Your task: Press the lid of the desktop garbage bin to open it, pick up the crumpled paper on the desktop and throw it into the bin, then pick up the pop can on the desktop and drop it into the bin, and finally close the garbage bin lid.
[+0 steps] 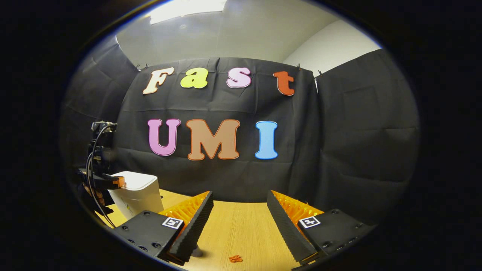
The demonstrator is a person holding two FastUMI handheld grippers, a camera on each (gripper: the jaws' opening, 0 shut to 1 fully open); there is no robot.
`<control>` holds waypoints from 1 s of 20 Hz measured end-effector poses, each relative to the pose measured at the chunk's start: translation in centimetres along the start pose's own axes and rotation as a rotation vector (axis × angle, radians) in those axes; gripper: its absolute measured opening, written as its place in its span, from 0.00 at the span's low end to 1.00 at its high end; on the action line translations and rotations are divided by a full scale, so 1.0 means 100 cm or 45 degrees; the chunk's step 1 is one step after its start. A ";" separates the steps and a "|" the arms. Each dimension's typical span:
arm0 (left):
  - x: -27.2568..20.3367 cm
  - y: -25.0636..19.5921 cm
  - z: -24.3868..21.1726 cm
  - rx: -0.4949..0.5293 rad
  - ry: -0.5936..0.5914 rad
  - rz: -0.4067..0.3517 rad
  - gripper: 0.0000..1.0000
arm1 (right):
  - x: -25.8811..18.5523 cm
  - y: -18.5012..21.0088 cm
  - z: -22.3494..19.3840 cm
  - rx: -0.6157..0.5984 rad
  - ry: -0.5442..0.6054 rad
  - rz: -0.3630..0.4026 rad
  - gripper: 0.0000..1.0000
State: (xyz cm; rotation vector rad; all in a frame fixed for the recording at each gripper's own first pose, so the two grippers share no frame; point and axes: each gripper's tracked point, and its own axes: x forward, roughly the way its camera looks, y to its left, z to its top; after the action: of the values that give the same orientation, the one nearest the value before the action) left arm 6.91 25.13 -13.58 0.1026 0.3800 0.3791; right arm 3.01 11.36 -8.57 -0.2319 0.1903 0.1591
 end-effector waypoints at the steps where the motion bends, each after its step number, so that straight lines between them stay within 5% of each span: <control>1: 0.000 0.001 0.002 0.025 -0.046 0.016 0.00 | 0.000 0.002 -0.001 -0.001 0.013 0.003 0.96; 7: -0.005 0.000 0.012 0.125 -0.154 0.036 0.00 | -0.001 0.013 0.001 -0.040 -0.014 0.049 0.96; 13: -0.042 -0.006 0.063 0.033 -0.333 -0.009 0.07 | 0.007 0.011 -0.008 -0.026 -0.008 0.066 0.96; 20: -0.089 -0.034 0.088 -0.040 -0.431 -0.138 0.31 | 0.022 0.008 -0.031 -0.045 0.042 0.091 0.96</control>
State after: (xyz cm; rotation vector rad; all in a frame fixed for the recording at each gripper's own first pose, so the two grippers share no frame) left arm 3.76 18.35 -2.93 0.1126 0.0452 0.2541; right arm 4.45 11.63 -12.18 -0.2631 0.2289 0.2302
